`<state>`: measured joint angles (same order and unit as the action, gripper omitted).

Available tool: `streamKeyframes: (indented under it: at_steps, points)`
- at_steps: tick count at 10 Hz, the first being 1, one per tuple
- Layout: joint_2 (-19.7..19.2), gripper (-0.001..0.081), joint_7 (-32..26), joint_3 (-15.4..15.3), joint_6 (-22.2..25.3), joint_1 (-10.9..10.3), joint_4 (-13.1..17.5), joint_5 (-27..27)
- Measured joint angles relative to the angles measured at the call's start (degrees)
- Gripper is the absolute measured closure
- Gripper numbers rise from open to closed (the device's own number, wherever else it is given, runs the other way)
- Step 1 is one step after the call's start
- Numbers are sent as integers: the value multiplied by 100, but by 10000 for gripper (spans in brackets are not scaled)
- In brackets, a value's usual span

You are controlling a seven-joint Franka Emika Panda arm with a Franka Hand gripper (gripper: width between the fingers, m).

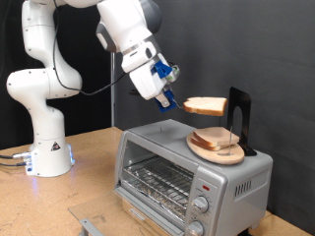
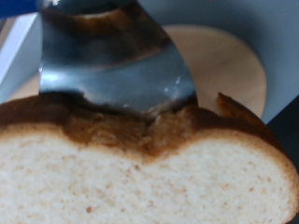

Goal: Make a piece of toast with the oven

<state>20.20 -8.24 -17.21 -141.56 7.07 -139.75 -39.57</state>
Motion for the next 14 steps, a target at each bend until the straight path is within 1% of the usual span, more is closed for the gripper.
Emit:
streamKeyframes:
  at_steps: [2,3,4,6,7,8,10,11,12,13,14]
  points:
    - [486,331,0,91,208,46,-542,29]
    - [684,331,-13,123,204,71,-816,33]
    - [876,331,-103,179,109,70,-1104,-11]
    - [1257,331,-526,352,-150,21,-1585,-397]
    - [1423,331,-758,439,-187,0,-1723,-524]
    - [1584,331,-872,487,-187,-39,-1809,-581]
    - [1560,331,-843,485,-160,-27,-1829,-577]
    - [1575,331,-887,576,-124,-20,-1880,-578]
    - [1615,331,-990,744,-73,21,-1964,-575]
    - [1659,331,-1128,937,0,119,-2052,-521]
    - [1675,331,-1264,1104,38,262,-2117,-416]
